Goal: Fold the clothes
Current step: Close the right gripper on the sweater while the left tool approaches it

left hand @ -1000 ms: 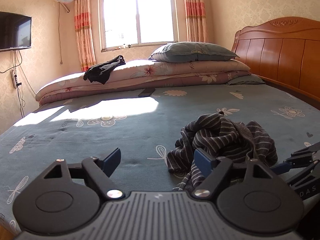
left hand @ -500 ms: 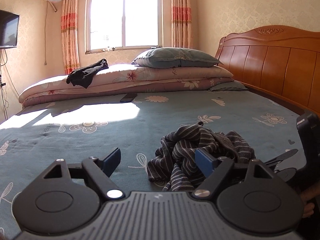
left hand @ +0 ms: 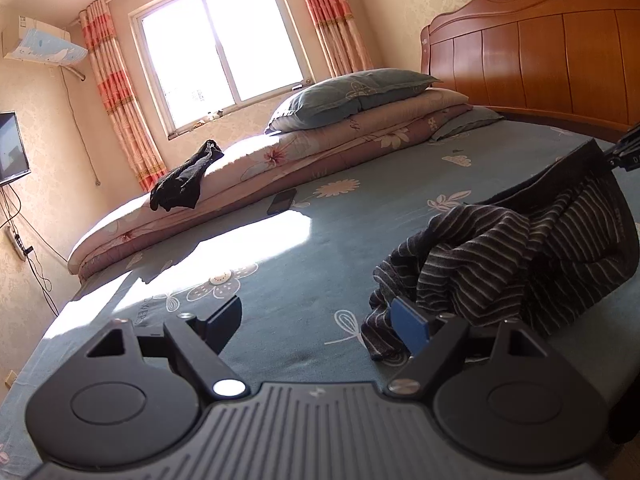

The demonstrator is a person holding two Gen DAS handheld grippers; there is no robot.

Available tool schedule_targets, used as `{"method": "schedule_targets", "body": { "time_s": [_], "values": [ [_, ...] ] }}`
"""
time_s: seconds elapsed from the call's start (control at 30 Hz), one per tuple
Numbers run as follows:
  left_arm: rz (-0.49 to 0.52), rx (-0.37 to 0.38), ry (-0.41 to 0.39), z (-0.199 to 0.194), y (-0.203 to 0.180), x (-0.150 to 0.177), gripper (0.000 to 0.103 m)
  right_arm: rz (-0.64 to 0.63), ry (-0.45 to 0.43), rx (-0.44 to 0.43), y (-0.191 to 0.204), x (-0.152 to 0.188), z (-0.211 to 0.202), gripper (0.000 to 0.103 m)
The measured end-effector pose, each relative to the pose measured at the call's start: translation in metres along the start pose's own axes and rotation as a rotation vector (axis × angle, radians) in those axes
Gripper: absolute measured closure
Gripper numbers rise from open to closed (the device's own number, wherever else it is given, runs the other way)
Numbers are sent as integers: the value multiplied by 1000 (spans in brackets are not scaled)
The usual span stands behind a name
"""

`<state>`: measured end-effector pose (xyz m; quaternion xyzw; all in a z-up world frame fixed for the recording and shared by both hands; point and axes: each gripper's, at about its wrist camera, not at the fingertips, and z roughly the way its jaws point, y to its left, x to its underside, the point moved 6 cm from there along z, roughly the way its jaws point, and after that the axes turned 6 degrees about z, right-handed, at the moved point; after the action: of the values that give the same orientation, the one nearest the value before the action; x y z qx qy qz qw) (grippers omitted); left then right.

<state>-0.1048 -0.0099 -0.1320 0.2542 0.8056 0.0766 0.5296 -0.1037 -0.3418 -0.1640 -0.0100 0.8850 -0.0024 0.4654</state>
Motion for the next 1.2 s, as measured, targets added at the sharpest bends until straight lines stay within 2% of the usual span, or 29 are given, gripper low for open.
{"method": "schedule_targets", "body": {
  "time_s": [0.1,0.2,0.3,0.37,0.43,0.53,0.7,0.93,1.1,1.2],
  "values": [
    [-14,46,10,6,-11,3,21,40,18,61,-30,1,5,91],
    [-11,88,27,14,-25,5,21,116,100,69,-51,17,21,90],
    [5,117,35,20,-37,6,21,114,176,61,-52,39,36,87],
    [18,133,40,24,-44,4,21,87,193,61,-47,47,39,80],
    [20,146,42,28,-48,3,21,62,176,67,-42,48,35,59],
    [3,167,43,35,-52,0,20,35,139,64,-37,42,26,52],
    [-16,204,38,49,-58,-9,20,3,61,-24,-22,18,9,48],
    [-5,250,30,63,-71,-19,20,-69,0,-149,23,-28,46,48],
    [30,253,36,66,-70,-13,20,-59,61,-284,53,-57,100,46],
    [36,246,52,69,-66,-6,20,-67,139,-299,65,-56,132,46]
  ]
}}
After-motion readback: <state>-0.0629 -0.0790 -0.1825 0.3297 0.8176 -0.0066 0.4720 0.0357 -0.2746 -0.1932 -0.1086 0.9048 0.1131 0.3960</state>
